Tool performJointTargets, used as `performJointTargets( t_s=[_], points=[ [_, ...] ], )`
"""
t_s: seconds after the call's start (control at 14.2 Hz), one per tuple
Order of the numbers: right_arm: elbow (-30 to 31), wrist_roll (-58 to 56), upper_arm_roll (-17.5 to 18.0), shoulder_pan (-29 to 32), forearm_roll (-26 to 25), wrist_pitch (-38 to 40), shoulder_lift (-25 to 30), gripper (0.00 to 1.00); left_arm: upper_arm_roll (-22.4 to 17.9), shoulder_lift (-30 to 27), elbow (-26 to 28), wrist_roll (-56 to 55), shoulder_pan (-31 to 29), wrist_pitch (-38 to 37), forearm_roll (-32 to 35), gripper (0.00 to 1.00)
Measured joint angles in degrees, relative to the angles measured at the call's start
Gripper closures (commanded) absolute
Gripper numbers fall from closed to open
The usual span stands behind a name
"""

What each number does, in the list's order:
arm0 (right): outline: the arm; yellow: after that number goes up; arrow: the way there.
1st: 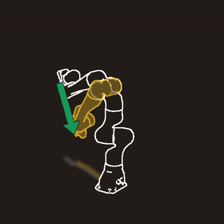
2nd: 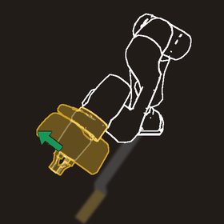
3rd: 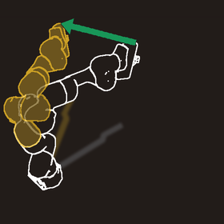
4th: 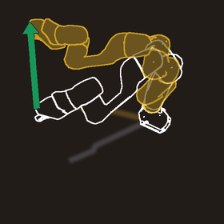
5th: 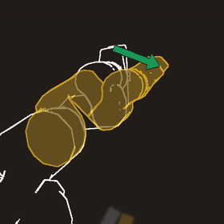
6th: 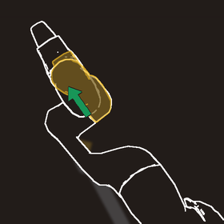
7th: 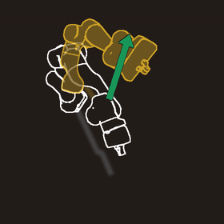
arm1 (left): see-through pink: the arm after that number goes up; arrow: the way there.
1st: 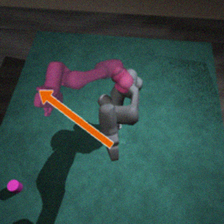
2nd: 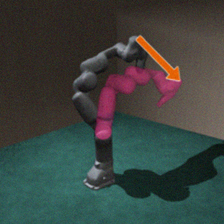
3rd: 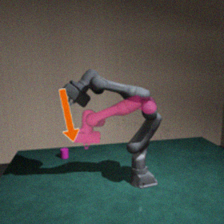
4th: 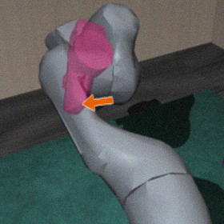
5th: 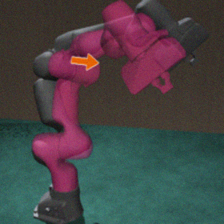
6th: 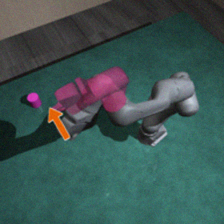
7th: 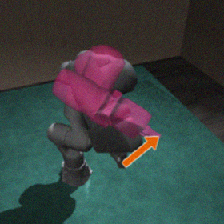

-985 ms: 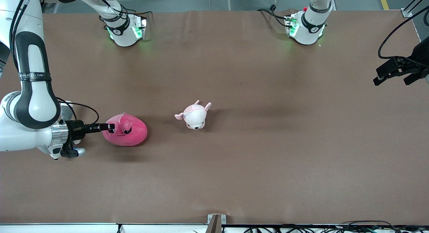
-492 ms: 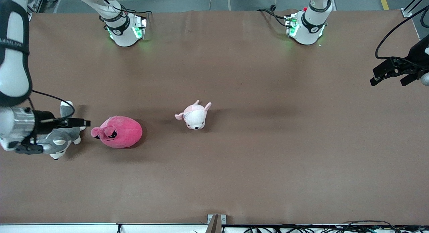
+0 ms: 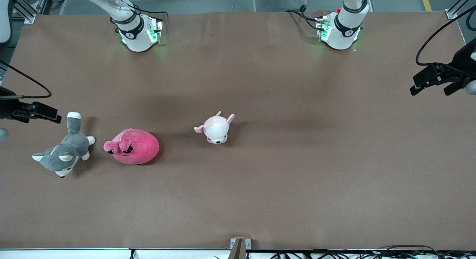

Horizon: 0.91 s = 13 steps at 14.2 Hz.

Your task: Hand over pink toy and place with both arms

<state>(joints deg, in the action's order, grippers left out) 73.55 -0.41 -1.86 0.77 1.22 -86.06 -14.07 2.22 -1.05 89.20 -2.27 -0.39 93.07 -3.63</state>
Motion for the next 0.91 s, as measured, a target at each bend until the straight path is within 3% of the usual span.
performJointTargets(
  t_s=[0.28, 0.91],
  points=[
    [-1.54, 0.0, 0.1, -0.02, -0.22, 2.4, 2.04, 0.0, -0.04, 0.0, -0.12, 0.0, -0.01, 0.0, 0.0, 0.0],
    [1.38, 0.0, -0.07, 0.11, -0.22, -1.12, 3.73, 0.0, -0.06, 0.09, -2.08, 0.03, 0.01, 1.61, 1.4, 0.0]
  ],
)
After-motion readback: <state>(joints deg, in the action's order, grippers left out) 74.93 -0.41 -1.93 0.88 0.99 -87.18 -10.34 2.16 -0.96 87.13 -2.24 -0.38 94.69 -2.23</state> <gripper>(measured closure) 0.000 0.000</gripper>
